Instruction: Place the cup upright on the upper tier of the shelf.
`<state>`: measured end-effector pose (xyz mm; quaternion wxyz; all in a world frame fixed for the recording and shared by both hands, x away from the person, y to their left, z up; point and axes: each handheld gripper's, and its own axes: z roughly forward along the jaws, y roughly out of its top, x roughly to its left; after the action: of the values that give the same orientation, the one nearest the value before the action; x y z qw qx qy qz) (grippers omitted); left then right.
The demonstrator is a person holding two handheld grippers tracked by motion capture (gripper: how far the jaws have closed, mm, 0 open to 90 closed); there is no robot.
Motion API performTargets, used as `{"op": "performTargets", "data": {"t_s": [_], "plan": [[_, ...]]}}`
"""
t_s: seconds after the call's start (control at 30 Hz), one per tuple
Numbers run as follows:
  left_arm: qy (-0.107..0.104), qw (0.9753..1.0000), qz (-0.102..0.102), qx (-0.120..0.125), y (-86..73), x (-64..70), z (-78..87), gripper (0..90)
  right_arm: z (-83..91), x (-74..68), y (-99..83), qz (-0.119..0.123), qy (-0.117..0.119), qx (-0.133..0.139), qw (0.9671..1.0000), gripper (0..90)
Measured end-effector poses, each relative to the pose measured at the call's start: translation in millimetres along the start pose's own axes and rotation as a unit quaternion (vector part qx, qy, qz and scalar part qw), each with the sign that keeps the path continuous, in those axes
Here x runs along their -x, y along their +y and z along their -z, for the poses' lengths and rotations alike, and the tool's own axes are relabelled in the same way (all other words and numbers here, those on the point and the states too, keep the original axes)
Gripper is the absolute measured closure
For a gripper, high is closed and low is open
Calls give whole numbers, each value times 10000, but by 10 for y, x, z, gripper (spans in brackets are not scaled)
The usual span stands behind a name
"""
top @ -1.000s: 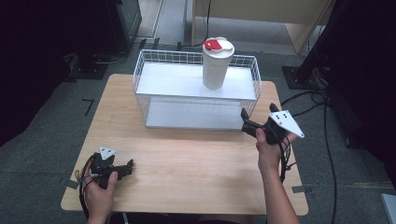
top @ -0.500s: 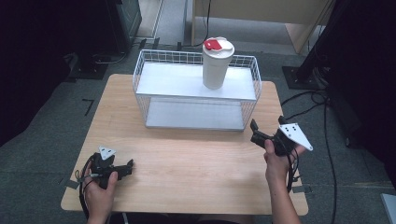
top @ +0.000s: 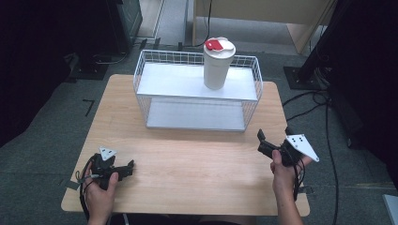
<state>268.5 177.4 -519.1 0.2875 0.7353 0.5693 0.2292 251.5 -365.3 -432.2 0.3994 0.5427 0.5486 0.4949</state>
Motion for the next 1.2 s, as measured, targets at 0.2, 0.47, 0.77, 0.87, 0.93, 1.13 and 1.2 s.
{"op": "performTargets", "data": {"t_s": [0.2,0.47,0.77,0.87,0.93,1.13,1.2], "plan": [[0,10000,-4,-5,0,-1,1,0,66,67,-102,-15,-104,-55,9999,0],[0,10000,-6,-6,0,-1,1,0,170,190,-250,-29,-255,-194,9995,0],[1,10000,-6,-4,0,-1,1,0,294,349,-444,-65,-457,-418,9981,0],[0,10000,-6,-5,0,-1,1,0,335,390,-510,-71,-507,-516,9974,0],[1,10000,-6,-4,0,-1,1,0,362,421,-549,-62,-551,-566,9969,0],[0,10000,-7,-6,0,-1,1,0,441,483,-654,-49,-676,-706,9952,0],[0,10000,-7,-5,0,-1,1,0,465,498,-694,0,-707,-773,9945,0]]}}
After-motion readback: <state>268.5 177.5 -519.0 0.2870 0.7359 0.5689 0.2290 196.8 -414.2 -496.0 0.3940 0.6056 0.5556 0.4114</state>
